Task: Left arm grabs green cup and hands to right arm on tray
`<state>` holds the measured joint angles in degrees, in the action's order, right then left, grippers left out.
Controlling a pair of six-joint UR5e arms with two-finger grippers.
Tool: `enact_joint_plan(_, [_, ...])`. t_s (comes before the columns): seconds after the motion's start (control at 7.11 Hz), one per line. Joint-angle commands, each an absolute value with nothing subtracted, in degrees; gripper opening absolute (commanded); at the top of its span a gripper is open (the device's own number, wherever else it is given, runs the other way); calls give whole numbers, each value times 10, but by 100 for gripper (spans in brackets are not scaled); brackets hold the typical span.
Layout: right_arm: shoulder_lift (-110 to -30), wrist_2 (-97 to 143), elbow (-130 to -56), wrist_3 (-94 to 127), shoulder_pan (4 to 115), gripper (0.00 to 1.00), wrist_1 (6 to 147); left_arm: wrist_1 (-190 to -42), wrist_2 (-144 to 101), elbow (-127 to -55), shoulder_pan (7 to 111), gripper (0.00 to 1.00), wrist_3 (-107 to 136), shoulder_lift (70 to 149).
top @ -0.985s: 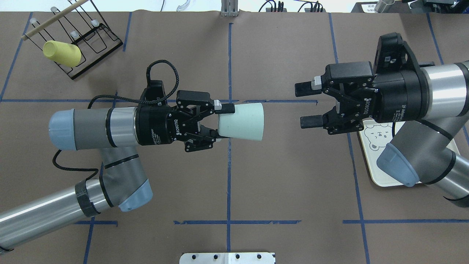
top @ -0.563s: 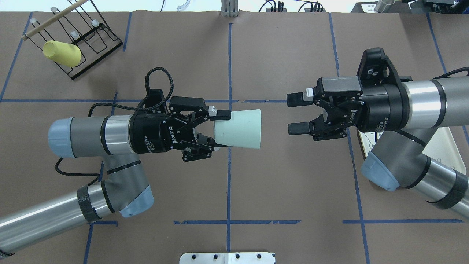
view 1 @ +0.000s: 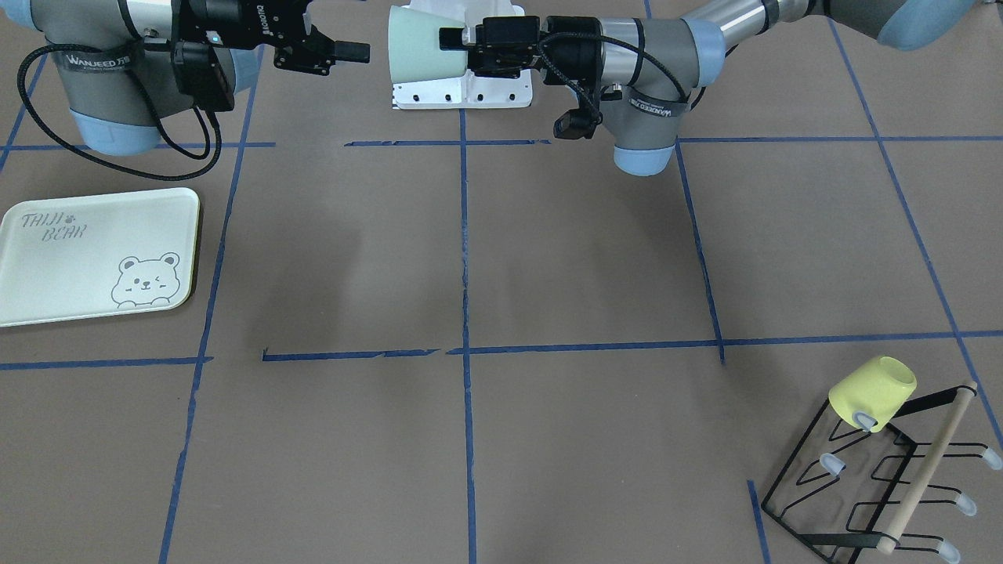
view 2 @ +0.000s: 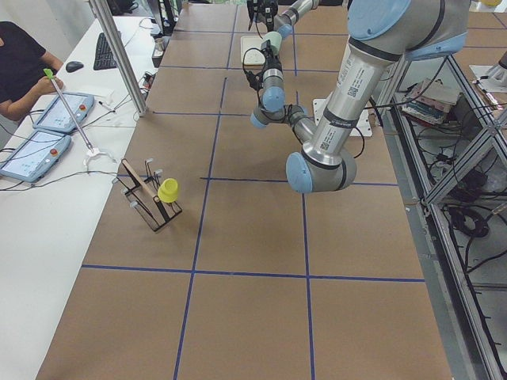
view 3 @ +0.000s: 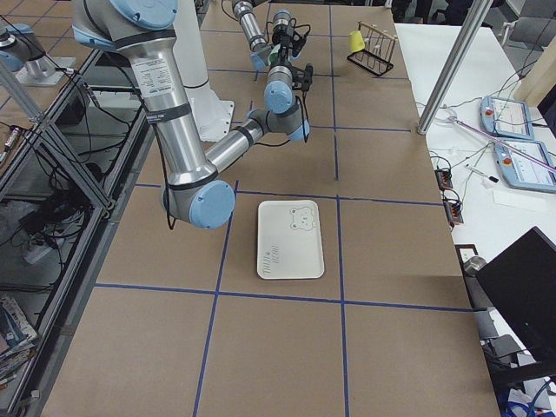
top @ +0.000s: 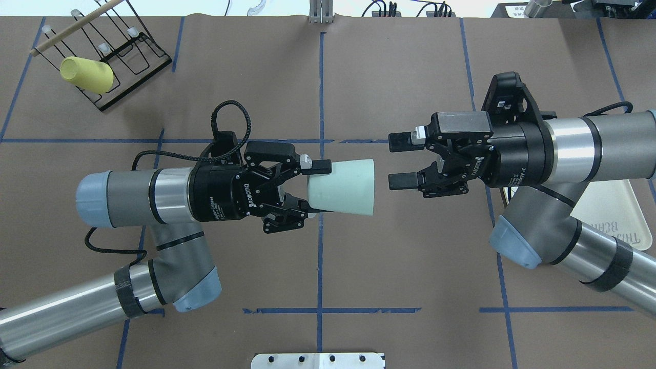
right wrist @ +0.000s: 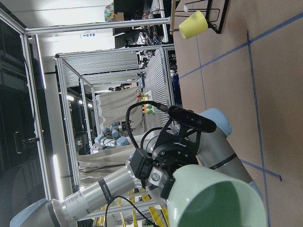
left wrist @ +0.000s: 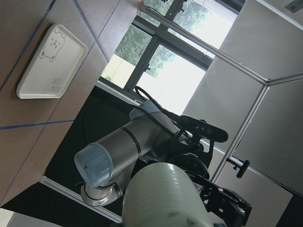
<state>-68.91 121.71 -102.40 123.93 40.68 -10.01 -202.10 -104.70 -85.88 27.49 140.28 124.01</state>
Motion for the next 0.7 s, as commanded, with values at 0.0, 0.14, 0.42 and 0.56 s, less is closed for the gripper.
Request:
enact_joint_plan(0.0, [-679, 1202, -1024, 1240, 394, 100, -99, -2020, -1039, -859, 261, 4, 1402, 1244])
enact_joint_plan(0.14, [-679, 1200, -1022, 1239, 389, 97, -99, -2019, -1032, -858, 258, 5, 1401, 1250])
enact_joint_plan(0.42, [-680, 1201, -1022, 1240, 388, 51, -100, -2019, -1027, -859, 256, 7, 1400, 1251])
enact_joint_plan(0.56, [-685, 1201, -1022, 1239, 387, 36, -100, -2019, -1027, -860, 256, 7, 1399, 1252])
